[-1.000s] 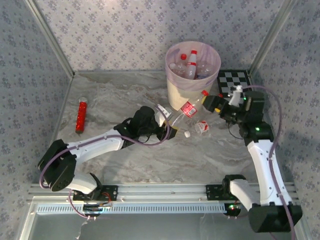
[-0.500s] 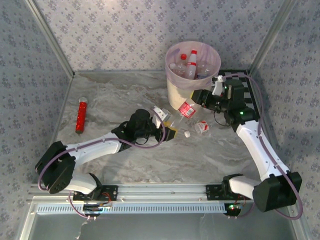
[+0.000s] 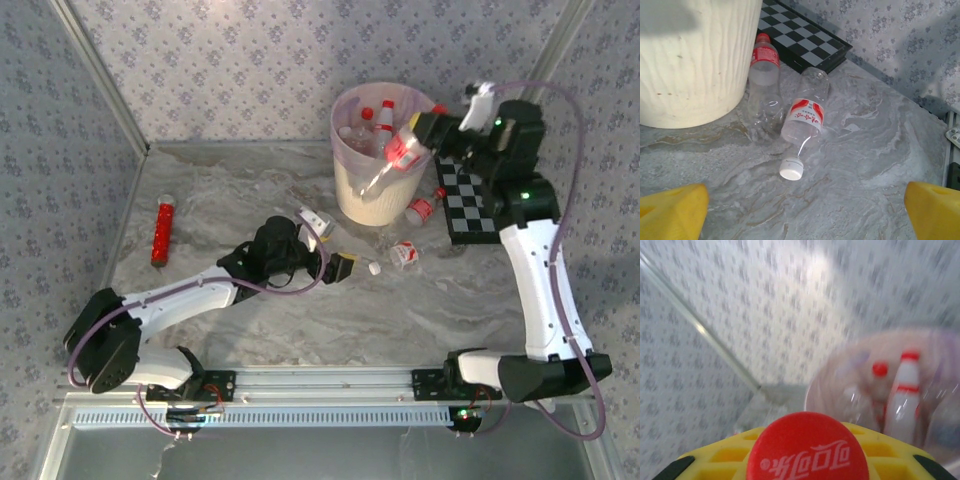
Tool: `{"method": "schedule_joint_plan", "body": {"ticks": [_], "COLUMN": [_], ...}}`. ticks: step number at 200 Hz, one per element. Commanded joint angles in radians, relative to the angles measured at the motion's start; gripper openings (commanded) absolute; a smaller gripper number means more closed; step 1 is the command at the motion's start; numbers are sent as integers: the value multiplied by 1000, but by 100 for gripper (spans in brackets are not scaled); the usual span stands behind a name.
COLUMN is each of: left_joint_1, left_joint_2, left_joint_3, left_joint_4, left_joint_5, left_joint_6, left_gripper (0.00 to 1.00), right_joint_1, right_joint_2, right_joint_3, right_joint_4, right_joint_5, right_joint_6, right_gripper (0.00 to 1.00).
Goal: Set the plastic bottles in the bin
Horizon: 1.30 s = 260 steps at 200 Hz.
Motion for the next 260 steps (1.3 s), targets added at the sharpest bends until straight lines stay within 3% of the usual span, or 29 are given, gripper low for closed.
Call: {"method": "schedule_joint_plan", "body": {"ticks": [1, 56, 102, 142, 211, 260], "left_joint_1": [2, 2, 2, 1, 1, 1], "left_joint_2": [-49, -66, -81, -110, -121, -119], "left_joint_3": [-8, -26, -24, -41, -49, -49], "left_joint_4": [-12, -19, -38, -47, -48, -53], "left_joint_5": [-38, -42, -42, -57, -68, -70], "left_joint_6": [-6, -21, -19, -22, -19, -17], "left_gripper": [100, 100, 100, 100, 100, 100], "right_joint_1": [-41, -31, 20, 40, 44, 62], "right_joint_2": [39, 257, 499, 655, 767, 747], "right_joint_3": [108, 301, 503, 638, 640, 639], "right_joint_4": [70, 197, 128, -27, -175, -366], "right_joint_5": [131, 404, 454, 441, 440, 198], "right_joint_6": [-87, -270, -425, -470, -466, -333], "right_gripper": [3, 0, 0, 0, 0, 0]}}
